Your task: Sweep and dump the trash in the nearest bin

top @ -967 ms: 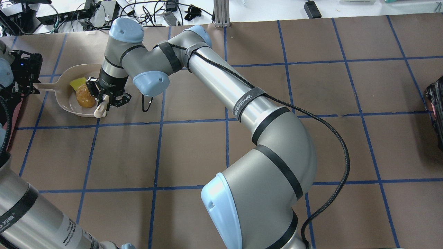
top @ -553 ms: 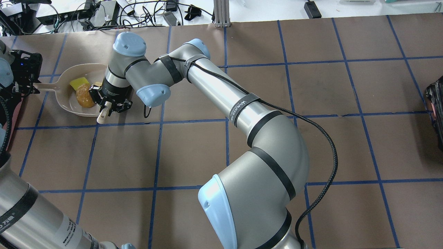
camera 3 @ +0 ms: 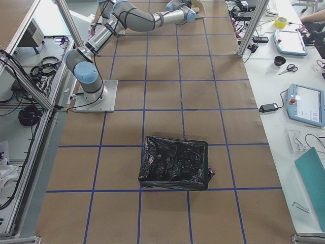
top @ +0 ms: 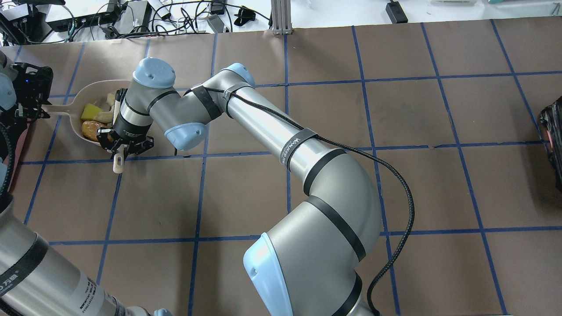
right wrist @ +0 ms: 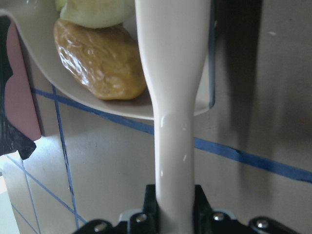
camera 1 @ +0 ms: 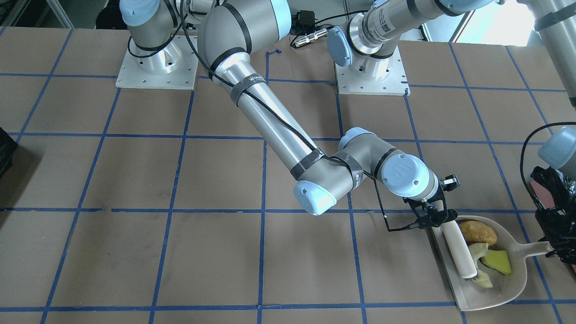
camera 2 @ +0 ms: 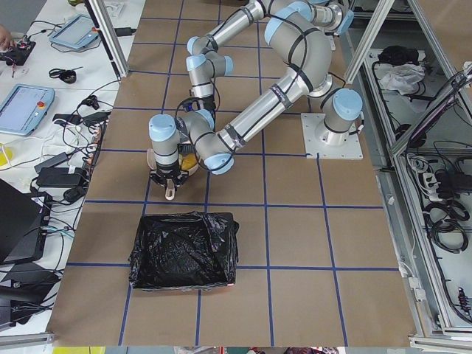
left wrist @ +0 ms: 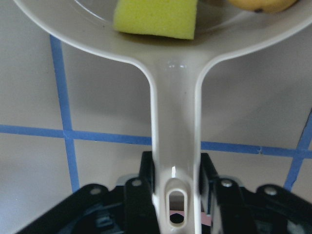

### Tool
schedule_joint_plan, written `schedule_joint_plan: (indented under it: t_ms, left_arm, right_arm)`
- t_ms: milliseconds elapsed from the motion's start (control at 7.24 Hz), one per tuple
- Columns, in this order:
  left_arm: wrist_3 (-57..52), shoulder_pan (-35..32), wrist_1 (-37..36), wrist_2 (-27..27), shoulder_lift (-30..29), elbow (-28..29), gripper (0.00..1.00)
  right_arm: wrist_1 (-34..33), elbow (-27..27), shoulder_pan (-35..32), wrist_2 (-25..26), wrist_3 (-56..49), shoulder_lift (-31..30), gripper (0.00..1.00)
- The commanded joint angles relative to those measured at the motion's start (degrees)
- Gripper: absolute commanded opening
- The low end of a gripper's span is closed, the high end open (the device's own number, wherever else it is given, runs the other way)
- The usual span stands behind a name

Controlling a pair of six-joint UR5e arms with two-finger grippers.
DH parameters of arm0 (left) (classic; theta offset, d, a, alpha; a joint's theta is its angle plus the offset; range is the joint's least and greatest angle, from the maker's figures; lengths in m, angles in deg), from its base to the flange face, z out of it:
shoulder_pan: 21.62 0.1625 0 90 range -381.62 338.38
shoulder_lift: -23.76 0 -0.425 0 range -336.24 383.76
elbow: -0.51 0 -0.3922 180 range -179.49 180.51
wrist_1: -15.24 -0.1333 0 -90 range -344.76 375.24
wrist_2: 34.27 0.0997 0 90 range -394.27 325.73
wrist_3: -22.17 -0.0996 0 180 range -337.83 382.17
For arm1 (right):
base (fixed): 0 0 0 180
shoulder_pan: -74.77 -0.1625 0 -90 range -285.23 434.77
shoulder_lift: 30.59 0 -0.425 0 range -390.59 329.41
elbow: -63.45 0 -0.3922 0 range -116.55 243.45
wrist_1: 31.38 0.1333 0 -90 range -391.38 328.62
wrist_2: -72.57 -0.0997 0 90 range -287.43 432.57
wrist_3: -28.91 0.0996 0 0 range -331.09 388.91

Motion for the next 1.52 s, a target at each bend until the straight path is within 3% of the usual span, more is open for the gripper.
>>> schedule_joint_plan:
  t_ms: [0,276,415,553,829,1105,1382]
  left_arm:
    - [-0.54,0.09,0.64,-2.17,0.96,-0.08,0.0]
    - [-0.9,0.44,1.08,-4.73,1.49,-0.78,0.0]
    - [-0.99,0.79,2.04,-5.78,1.67,-0.87,0.0]
    - [-1.07,1.57,4.14,-5.79,2.54,-0.17,0.0]
    - [-3.27,4.65,8.71,-5.7,5.43,0.88,0.0]
    - [-4.24,5.79,12.92,-5.18,6.85,5.08,0.0]
    - [-7.29,9.13,19.42,-5.18,4.76,14.72,0.0]
  right_arm:
    - [0.94,1.03,0.89,1.88,1.75,-2.19,0.0]
    - [6.27,5.75,3.61,7.15,6.14,-8.14,0.0]
    - [9.88,10.91,5.62,11.26,6.24,-13.49,0.0]
    - [12.18,18.1,6.86,12.95,6.24,-19.55,0.0]
    - [11.24,37.41,8.53,19.8,5.11,-31.68,0.0]
    - [11.05,50.81,10.38,24.11,2.58,-41.36,0.0]
    - [12.1,57.61,10.91,27.72,1.32,-47.01,0.0]
